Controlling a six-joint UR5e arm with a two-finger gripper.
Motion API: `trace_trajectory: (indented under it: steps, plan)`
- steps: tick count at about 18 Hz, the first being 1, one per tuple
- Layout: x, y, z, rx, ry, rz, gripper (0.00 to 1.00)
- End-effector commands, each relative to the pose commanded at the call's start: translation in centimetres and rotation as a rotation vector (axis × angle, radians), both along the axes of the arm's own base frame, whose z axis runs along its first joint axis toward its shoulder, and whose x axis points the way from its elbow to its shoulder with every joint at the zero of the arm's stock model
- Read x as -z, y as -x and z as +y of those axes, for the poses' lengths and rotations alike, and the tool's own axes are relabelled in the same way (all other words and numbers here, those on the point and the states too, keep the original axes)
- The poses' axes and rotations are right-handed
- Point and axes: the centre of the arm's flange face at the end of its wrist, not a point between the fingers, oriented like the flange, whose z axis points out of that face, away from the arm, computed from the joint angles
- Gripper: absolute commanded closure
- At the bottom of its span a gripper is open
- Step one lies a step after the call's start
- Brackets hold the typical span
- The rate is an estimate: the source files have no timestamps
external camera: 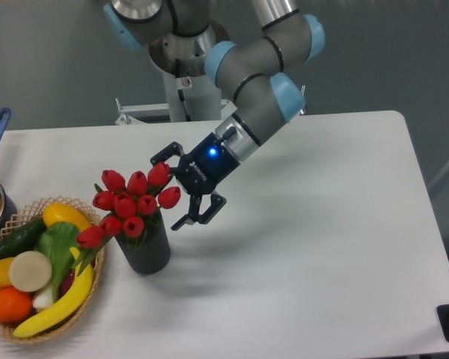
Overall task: Pick up the flowers from the vase
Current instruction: 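Lower the open gripper around the tulip stems above the vase rim, then close the gripper on the tulip stems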
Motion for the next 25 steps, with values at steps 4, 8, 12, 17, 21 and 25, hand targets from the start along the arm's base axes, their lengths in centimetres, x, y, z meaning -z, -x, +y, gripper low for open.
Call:
trace_trajectory:
  steps: [4,8,12,17,21,25]
  plan:
    - [-0.3,-0.5,0.2,0.003,0.002,-0.010,0.12]
    - [-0.2,-0.9,0.4,0.001,0.017,-0.030,0.46]
    - [-0.8,-1.0,0.4,-0.023,0.041,-0.064,0.70]
    - [-1.9,-0.6,0.5,-0.025,0.021,-0.037,0.94]
    - [-2.0,-0.5,0.4,-0.031,0.023,-0.042,0.94]
    - [-3.7,-0.8,0.0,-0.059,0.033,-0.066,0.94]
